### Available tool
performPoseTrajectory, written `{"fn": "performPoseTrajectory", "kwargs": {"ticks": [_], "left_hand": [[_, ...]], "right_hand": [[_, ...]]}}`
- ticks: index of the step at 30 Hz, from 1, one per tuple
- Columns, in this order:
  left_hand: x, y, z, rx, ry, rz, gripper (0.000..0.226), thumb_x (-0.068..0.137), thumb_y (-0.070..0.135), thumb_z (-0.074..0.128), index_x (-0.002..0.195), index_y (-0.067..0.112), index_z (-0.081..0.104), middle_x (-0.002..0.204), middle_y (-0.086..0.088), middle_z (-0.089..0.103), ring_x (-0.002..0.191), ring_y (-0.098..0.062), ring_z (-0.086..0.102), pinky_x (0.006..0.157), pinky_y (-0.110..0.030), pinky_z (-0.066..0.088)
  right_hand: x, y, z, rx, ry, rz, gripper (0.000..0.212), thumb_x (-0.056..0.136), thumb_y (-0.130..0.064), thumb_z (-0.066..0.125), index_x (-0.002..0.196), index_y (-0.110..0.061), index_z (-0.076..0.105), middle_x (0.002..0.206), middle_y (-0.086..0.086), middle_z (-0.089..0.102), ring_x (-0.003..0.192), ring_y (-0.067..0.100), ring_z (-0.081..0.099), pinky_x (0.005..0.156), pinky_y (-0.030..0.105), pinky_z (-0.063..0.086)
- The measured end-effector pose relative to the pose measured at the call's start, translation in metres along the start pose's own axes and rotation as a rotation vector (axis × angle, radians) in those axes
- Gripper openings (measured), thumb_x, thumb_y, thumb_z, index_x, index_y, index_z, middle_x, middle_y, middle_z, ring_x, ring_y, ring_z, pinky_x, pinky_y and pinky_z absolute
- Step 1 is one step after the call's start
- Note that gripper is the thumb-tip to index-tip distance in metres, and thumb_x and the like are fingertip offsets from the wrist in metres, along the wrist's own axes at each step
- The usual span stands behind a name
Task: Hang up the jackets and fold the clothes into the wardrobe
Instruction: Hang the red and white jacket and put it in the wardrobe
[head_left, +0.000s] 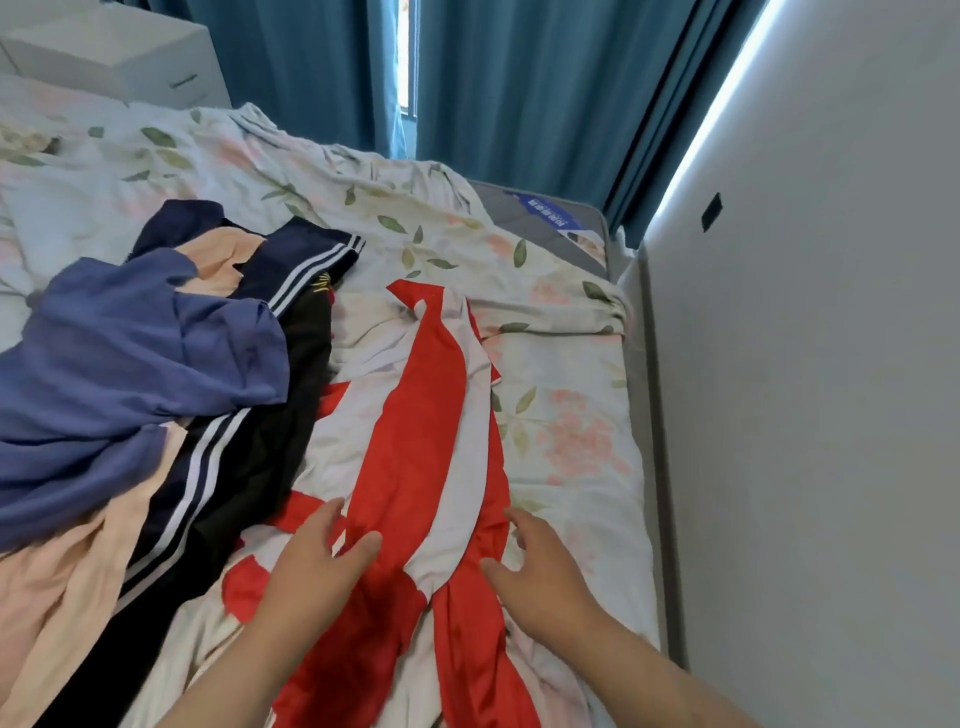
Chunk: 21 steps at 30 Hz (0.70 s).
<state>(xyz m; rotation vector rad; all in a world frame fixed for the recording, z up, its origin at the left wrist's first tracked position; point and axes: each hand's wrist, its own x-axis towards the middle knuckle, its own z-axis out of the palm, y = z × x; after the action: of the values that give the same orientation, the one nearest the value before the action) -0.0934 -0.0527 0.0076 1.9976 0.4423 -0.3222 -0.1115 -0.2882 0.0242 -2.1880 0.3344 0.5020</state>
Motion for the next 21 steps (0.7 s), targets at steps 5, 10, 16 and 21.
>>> {"fn": "performPoseTrajectory", "kwargs": {"ticks": [5,10,16,21], "left_hand": [[0.073,-0.037,0.023,0.191,0.047,0.024,0.034,0.076,0.036,0.078,0.085,0.013,0.054,0.079,0.006,0.06,0.073,-0.017,0.058,0.064,-0.031,0.045],[0.112,-0.047,0.025,0.255,0.052,0.042,0.046,0.071,0.041,0.081,0.102,0.017,0.056,0.09,-0.002,0.062,0.083,-0.022,0.061,0.076,-0.037,0.05],[0.095,-0.056,0.039,0.301,0.035,0.081,0.045,0.073,0.017,0.081,0.107,0.016,0.051,0.105,-0.01,0.051,0.085,-0.02,0.054,0.076,-0.028,0.041],[0.034,-0.051,0.047,0.124,-0.13,0.15,0.033,0.073,-0.002,0.072,0.1,0.015,0.066,0.094,0.004,0.069,0.087,-0.011,0.065,0.085,-0.027,0.05]], "right_hand": [[0.081,0.006,0.045,0.548,0.059,0.281,0.043,0.084,-0.023,0.073,0.122,-0.013,0.055,0.119,0.004,0.066,0.103,0.021,0.066,0.092,0.039,0.055],[0.108,0.004,0.075,0.568,0.139,0.284,0.037,0.085,-0.023,0.074,0.116,-0.008,0.062,0.11,0.005,0.069,0.101,0.023,0.068,0.092,0.04,0.056],[0.103,0.004,0.068,0.27,0.15,0.192,0.036,0.097,-0.025,0.056,0.064,-0.012,0.051,0.067,0.0,0.057,0.061,0.014,0.053,0.054,0.027,0.039],[0.066,0.009,0.066,0.051,0.195,0.075,0.043,0.1,-0.022,0.053,0.061,-0.009,0.039,0.062,0.008,0.044,0.056,0.019,0.04,0.052,0.032,0.026]]}}
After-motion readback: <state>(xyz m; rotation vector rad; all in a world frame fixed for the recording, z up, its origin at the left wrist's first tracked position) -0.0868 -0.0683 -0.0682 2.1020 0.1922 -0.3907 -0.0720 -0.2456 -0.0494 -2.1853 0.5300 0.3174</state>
